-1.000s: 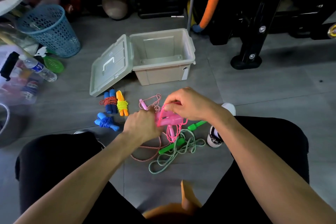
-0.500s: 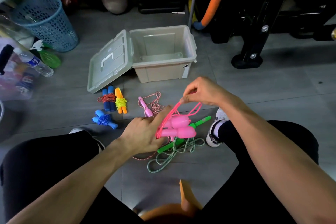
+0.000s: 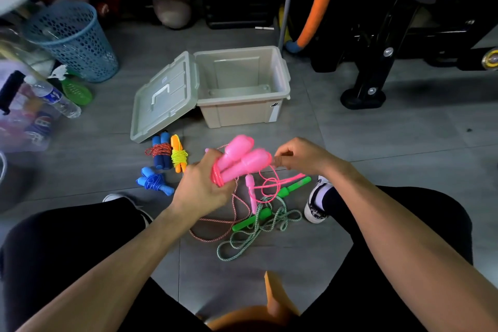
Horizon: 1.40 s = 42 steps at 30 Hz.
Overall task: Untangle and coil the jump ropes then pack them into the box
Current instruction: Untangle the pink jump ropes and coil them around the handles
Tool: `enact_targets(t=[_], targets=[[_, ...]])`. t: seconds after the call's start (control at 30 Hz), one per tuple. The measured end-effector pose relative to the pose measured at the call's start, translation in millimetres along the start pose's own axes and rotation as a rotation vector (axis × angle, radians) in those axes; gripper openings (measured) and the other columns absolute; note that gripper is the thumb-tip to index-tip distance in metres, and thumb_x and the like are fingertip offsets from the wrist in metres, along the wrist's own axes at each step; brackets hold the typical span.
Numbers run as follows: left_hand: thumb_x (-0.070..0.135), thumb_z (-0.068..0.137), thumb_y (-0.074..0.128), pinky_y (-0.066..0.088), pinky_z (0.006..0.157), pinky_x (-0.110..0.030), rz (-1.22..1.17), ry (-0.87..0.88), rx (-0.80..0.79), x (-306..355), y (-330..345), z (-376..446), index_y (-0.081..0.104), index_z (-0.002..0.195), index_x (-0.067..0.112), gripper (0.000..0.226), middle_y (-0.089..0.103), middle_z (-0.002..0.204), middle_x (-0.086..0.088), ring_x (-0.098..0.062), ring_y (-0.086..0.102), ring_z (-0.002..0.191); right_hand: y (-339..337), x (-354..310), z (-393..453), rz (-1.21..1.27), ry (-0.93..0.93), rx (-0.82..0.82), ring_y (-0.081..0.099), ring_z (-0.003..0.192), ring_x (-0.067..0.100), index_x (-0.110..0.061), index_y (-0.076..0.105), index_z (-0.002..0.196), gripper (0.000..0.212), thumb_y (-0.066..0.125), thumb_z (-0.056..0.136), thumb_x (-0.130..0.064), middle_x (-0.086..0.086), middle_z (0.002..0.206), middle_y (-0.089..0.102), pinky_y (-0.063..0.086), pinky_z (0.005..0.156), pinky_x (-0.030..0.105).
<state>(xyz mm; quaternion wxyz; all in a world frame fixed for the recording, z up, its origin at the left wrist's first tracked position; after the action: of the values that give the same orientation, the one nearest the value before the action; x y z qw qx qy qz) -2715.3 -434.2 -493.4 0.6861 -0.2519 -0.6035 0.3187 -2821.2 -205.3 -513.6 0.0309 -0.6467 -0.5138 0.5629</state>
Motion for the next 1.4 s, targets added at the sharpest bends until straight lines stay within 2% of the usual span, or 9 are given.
enact_targets(t=[0.17,0.37,0.5,0.67,0.87,0.97,1.13,1.27,1.4], targets=[[0.008,0.074,0.066,0.037,0.046,-0.016,-0.142,-0.332,0.108,-1,-6,13,0.049,0.091,0.014,0.025,0.056,0.069,0.004,-0.004,0.05,0.053,31,-8,-8,-0.114,-0.048,-0.1,0.049,0.064,0.014,-0.022,0.068,0.078,0.034,0.052,0.098,-0.044,0.005,0.067,0.058,0.044,0.063,0.034],[0.014,0.08,0.057,0.041,0.062,-0.033,0.246,-0.433,-0.062,-19,0,18,0.044,0.109,0.009,0.032,0.058,0.083,-0.007,-0.034,0.057,0.077,39,-55,-37,-0.326,-0.146,-0.126,0.045,0.051,0.019,-0.023,0.051,0.067,0.03,0.051,0.096,-0.032,-0.002,0.058,0.052,0.035,0.05,0.035],[0.025,0.084,0.056,0.049,0.072,-0.041,0.615,-0.324,-0.319,-22,27,5,0.04,0.122,0.008,0.045,0.064,0.102,-0.015,-0.039,0.064,0.096,38,-85,-45,-0.349,-0.266,-0.113,0.047,0.065,0.024,-0.011,0.048,0.072,0.027,0.046,0.097,-0.02,-0.001,0.07,0.049,0.039,0.062,0.04],[0.042,0.088,0.05,0.041,0.061,-0.034,0.78,0.022,-0.366,-9,45,-7,0.044,0.118,0.014,0.042,0.068,0.096,-0.008,-0.036,0.067,0.089,33,-85,-35,-0.428,-0.276,-0.084,0.055,0.078,0.016,-0.013,0.061,0.099,0.017,0.051,0.099,-0.027,-0.006,0.088,0.052,0.045,0.069,0.035],[0.039,0.063,0.068,0.044,0.032,-0.03,0.597,0.51,-0.339,-4,43,-15,0.056,0.1,0.012,0.047,0.057,0.053,-0.001,-0.03,0.055,0.038,10,-57,-11,-0.408,-0.181,-0.029,0.058,0.079,0.019,-0.022,0.058,0.081,0.018,0.059,0.095,-0.032,-0.005,0.084,0.058,0.046,0.069,0.036],[0.05,0.066,0.047,0.042,0.032,-0.028,0.438,0.452,-0.247,-1,33,-16,0.046,0.113,0.017,0.057,0.054,0.05,-0.002,-0.029,0.053,0.037,-2,-42,-6,-0.265,-0.137,0.012,0.053,0.065,0.014,-0.025,0.063,0.073,0.024,0.069,0.086,-0.045,-0.004,0.07,0.059,0.041,0.061,0.029],[0.048,0.069,0.047,0.042,0.038,-0.026,0.36,0.429,-0.178,1,21,-13,0.039,0.138,0.023,0.074,0.054,0.055,-0.002,-0.026,0.051,0.039,5,-22,3,-0.044,-0.101,0.047,0.053,0.067,0.009,-0.011,0.076,0.091,0.029,0.071,0.086,-0.04,0.004,0.078,0.07,0.039,0.061,0.02],[0.042,0.068,0.051,0.043,0.043,-0.026,0.277,0.417,-0.166,-8,20,-14,0.045,0.129,0.028,0.062,0.059,0.063,-0.002,-0.028,0.055,0.046,13,-5,12,-0.026,-0.065,0.057,0.063,0.078,0.024,-0.013,0.077,0.094,0.03,0.071,0.086,-0.042,0.012,0.085,0.072,0.049,0.074,0.038],[0.044,0.07,0.052,0.047,0.045,-0.031,0.155,0.295,-0.091,-9,16,-13,0.046,0.115,0.03,0.048,0.06,0.065,-0.002,-0.031,0.057,0.052,25,9,10,0.021,-0.038,-0.034,0.057,0.066,0.011,-0.017,0.075,0.09,0.024,0.064,0.091,-0.038,0.005,0.077,0.07,0.043,0.063,0.03]])
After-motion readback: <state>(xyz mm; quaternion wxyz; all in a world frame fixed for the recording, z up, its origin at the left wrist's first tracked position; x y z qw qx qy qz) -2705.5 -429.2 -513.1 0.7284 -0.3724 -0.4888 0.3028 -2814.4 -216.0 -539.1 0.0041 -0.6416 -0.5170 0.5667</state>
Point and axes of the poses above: each hand's wrist, its own z-axis towards the middle knuckle, its own y-axis out of the palm, x = y × z, the point moved 2 cm from there along z, towards the middle knuckle
